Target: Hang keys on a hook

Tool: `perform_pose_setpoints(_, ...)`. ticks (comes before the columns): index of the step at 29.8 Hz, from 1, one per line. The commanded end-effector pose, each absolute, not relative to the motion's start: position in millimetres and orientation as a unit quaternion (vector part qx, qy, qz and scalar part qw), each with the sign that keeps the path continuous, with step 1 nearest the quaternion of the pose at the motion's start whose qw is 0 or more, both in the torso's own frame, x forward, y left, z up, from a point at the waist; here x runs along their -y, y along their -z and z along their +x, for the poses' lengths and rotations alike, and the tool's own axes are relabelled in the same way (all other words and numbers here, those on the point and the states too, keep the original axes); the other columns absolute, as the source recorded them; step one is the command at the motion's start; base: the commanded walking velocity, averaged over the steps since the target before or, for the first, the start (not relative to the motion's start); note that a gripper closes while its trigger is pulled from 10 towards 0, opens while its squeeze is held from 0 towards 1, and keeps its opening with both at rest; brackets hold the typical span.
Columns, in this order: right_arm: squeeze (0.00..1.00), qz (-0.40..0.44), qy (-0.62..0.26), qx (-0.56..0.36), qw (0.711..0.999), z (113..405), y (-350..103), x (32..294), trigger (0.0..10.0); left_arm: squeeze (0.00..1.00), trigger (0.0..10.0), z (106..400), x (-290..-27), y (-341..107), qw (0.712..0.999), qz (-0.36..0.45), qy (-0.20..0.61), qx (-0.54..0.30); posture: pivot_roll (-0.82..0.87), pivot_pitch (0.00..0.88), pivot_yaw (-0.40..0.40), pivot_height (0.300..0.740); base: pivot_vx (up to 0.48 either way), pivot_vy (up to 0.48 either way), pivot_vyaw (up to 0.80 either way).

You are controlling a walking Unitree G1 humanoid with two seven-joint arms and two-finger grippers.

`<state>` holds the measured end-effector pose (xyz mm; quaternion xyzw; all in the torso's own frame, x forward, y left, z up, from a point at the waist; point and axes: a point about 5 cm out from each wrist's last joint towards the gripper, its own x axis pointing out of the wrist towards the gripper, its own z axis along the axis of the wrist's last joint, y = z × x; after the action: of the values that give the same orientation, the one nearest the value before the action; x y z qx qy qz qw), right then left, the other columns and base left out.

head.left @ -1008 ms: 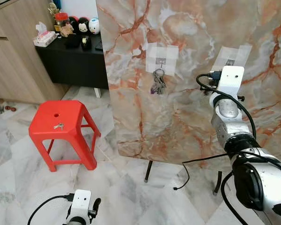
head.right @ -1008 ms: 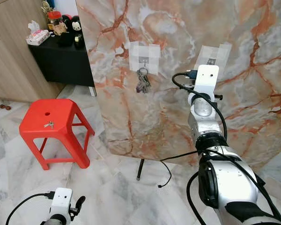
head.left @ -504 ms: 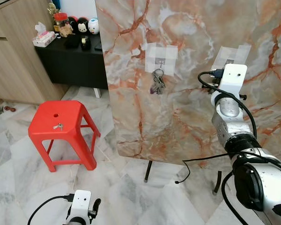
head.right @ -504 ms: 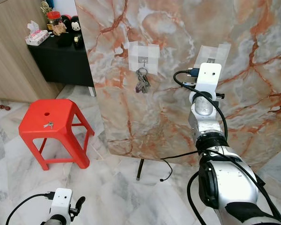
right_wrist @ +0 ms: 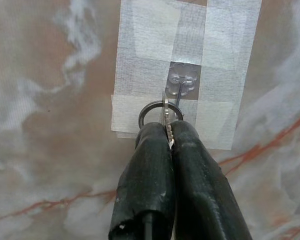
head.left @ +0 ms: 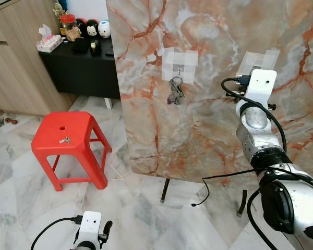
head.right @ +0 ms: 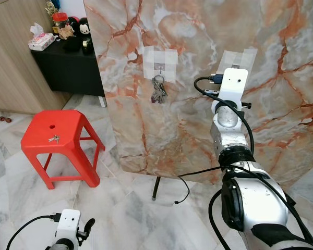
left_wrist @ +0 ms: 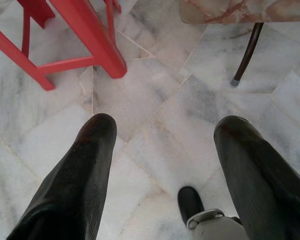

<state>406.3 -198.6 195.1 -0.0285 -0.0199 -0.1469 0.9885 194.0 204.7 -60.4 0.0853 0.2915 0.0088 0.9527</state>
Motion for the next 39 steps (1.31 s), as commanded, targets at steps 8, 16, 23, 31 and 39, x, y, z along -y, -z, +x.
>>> perform_pose_setpoints(8, 0.0, -0.022, 0.162, 0.044, 0.986, 405.8, -205.6, 205.7, 10.0, 0.0, 10.0, 189.3, -207.2, 63.8, 0.947, 0.093, -0.002, -0.308, 0.0, 0.067, -0.017, 0.74, 0.0, 0.0, 0.0)
perform_pose_setpoints(16, 0.0, -0.021, 0.164, 0.049, 0.985, 407.1, -210.6, 205.0, 10.0, 0.0, 10.0, 189.4, -207.9, 63.8, 0.947, 0.093, -0.004, -0.309, 0.0, 0.066, -0.018, 0.74, 0.0, 0.0, 0.0)
perform_pose_setpoints(23, 0.0, -0.022, 0.161, 0.046, 0.986, 408.4, -213.1, 204.9, 10.0, 0.0, 10.0, 189.5, -208.0, 63.8, 0.946, 0.094, -0.003, -0.309, 0.0, 0.067, -0.019, 0.74, 0.0, 0.0, 0.0)
perform_pose_setpoints(31, 0.0, -0.023, 0.155, 0.042, 0.987, 409.4, -213.7, 203.3, 10.0, 0.0, 10.0, 189.5, -207.8, 63.9, 0.946, 0.094, -0.003, -0.31, 0.01, 0.066, -0.019, 0.74, 0.0, 0.0, 0.0)
perform_pose_setpoints(39, 0.0, -0.023, 0.155, 0.029, 0.987, 409.8, -210.4, 203.5, 10.0, 0.0, 10.0, 189.1, -208.0, 64.1, 0.946, 0.094, -0.003, -0.31, 0.01, 0.067, -0.019, 0.74, 0.0, 0.0, 0.0)
